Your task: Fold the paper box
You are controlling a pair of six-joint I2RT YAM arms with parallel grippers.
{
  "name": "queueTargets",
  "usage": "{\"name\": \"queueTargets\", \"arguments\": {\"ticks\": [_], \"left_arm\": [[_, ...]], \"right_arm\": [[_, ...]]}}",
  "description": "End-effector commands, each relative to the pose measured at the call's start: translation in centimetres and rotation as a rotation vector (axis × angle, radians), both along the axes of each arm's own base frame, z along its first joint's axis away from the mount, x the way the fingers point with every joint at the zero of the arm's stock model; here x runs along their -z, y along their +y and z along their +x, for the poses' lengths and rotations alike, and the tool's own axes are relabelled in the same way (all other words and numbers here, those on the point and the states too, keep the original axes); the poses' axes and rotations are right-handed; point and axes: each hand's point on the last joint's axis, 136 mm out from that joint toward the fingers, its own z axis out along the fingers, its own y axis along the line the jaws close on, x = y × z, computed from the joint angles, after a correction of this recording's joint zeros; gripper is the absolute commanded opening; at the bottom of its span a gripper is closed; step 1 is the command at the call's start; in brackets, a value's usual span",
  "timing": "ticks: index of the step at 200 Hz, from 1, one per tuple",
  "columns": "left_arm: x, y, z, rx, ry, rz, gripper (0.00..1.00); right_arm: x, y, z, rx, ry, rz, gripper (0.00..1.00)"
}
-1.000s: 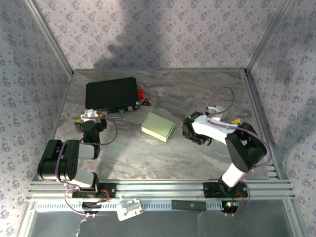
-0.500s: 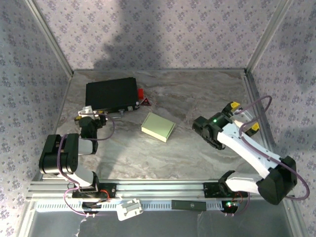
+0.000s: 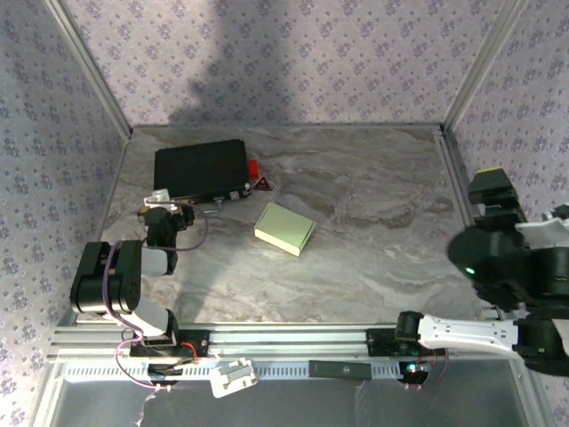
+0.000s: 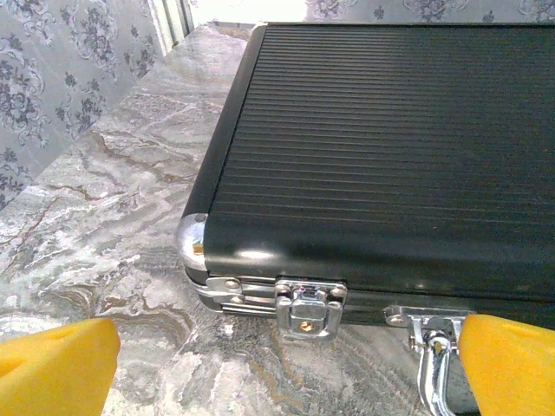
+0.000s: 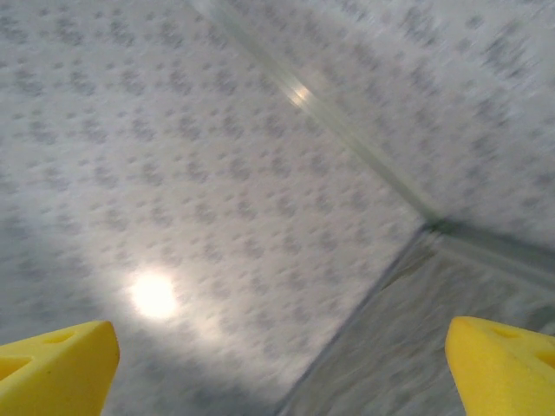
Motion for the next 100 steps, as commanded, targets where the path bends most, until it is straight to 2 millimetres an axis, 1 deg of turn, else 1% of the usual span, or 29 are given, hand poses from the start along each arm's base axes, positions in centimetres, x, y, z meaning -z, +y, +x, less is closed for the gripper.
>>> {"name": "queueTargets", "arguments": {"ticks": [1,7,14,19,24,39,47,53,64,86,90,100], "left_arm": [[-0.7,-0.2,0.6,0.005,-0.015,-0.001,1.00],[-0.7,-0.1,0.6,0.003,-0.016,-0.001,1.00],[-0.6,-0.2,0.6,0.006,-0.015,-0.002,1.00],[-0.7,-0.1,0.6,0.004,-0.018,-0.002,1.00],[-0.7,-0.1,0.6,0.004,-0.018,-0.002,1.00],[-0.7,-0.1,0.6,0.005,-0.017,-0.001,1.00],[-0.7,-0.1,0.6,0.004,-0.015,-0.001,1.00],[-0.7,-0.1,0.6,0.004,-0.016,-0.001,1.00],[-0.7,-0.1,0.6,0.005,-0.015,0.000,1.00],[-0.6,-0.1,0.8,-0.004,0.000,0.006,1.00],[-0.5,-0.2,0.9,0.000,0.011,0.014,1.00],[-0.6,-0.8,1.2,0.019,0.019,0.036,1.00]], "right_arm": [[-0.6,3.3,0.8,-0.194,-0.034,-0.189,0.98],[-1.1,4.2,0.9,-0.271,-0.052,-0.205,0.98],[-1.1,5.0,1.2,-0.394,-0.071,-0.176,0.98],[-1.1,5.2,1.5,-0.474,-0.087,-0.134,0.98],[-1.1,5.3,1.8,-0.529,-0.095,-0.136,0.98],[-1.4,6.6,2.4,-0.682,-0.098,-0.101,0.98],[-1.7,7.9,2.5,-0.765,-0.103,-0.129,0.98],[-2.0,8.7,2.4,-0.811,-0.108,-0.186,0.98],[-2.7,9.4,2.2,-0.827,-0.102,-0.227,0.98],[-4.5,9.7,1.3,-0.744,-0.112,-0.313,0.98],[-4.8,9.7,1.2,-0.738,-0.118,-0.337,0.98],[-5.7,10.6,0.6,-0.723,-0.120,-0.370,0.98]]}}
